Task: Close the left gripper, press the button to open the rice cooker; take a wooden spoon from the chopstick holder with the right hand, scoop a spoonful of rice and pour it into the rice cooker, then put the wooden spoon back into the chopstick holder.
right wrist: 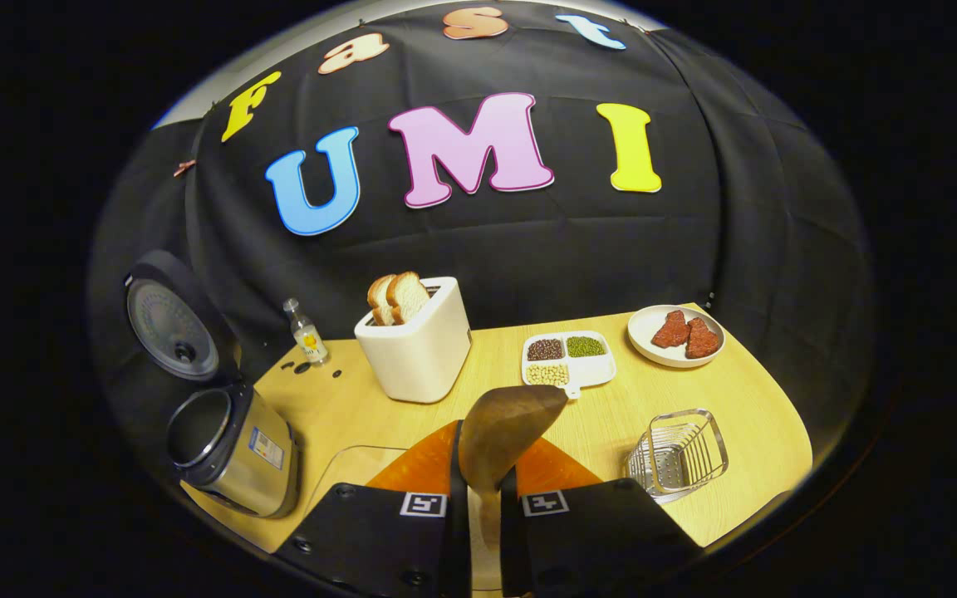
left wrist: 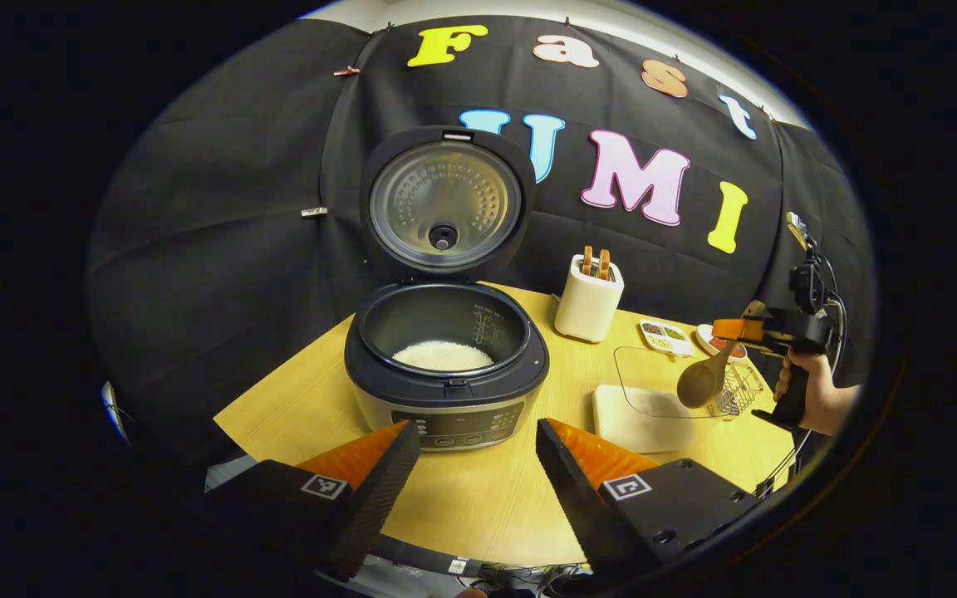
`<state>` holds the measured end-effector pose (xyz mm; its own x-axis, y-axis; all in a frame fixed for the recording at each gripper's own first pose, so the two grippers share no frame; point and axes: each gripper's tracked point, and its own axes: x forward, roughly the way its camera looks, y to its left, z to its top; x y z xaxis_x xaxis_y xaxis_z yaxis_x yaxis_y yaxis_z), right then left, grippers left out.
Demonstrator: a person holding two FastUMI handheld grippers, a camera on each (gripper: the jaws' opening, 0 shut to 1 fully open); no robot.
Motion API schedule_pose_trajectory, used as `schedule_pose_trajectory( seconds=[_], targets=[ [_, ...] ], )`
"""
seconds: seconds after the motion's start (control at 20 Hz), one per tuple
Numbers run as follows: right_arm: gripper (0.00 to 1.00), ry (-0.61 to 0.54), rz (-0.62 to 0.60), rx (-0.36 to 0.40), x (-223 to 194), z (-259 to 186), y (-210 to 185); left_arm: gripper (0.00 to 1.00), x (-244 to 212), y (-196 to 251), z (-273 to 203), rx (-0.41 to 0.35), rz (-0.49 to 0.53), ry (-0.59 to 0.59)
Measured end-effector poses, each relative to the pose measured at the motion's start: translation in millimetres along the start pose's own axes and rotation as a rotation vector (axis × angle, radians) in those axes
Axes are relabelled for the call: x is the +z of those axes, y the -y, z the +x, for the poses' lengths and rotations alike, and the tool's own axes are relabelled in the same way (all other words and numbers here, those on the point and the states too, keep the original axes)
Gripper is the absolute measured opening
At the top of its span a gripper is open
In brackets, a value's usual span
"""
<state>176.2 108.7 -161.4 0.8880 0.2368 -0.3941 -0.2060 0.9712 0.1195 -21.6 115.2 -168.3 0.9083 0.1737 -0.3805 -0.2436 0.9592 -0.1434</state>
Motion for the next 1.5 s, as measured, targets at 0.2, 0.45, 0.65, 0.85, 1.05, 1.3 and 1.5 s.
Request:
schedule_pose_trajectory(
  seconds=[0.2, 0.45, 0.65, 0.85, 1.05, 1.3, 1.5],
  targets=[
    [0.18, -0.031, -0.007, -0.002, -27, 4, -7, 0.96, 3, 0, 4, -0.009, 0.016, 0.005],
    [0.18, -0.074, 0.102, 0.007, -47, 0, -26, 0.96, 4, -4, 6, -0.008, 0.001, 0.005],
    [0.18, -0.115, 0.183, 0.027, -56, -1, -48, 0.96, -1, -6, 5, -0.001, -0.015, -0.002],
    [0.18, -0.179, 0.318, 0.068, -60, 4, -71, 0.96, 0, -11, 2, 0.012, -0.029, 0.0],
    [0.18, -0.219, 0.445, 0.101, -58, 5, -84, 0.96, 4, -14, 2, 0.017, -0.047, 0.008],
    [0.18, -0.246, 0.596, 0.11, -56, 1, -81, 0.96, 8, -16, 2, 0.015, -0.043, 0.018],
    [0.18, -0.226, 0.706, 0.115, -42, -6, -65, 0.96, 11, -16, 2, 0.006, -0.032, 0.023]
  ],
)
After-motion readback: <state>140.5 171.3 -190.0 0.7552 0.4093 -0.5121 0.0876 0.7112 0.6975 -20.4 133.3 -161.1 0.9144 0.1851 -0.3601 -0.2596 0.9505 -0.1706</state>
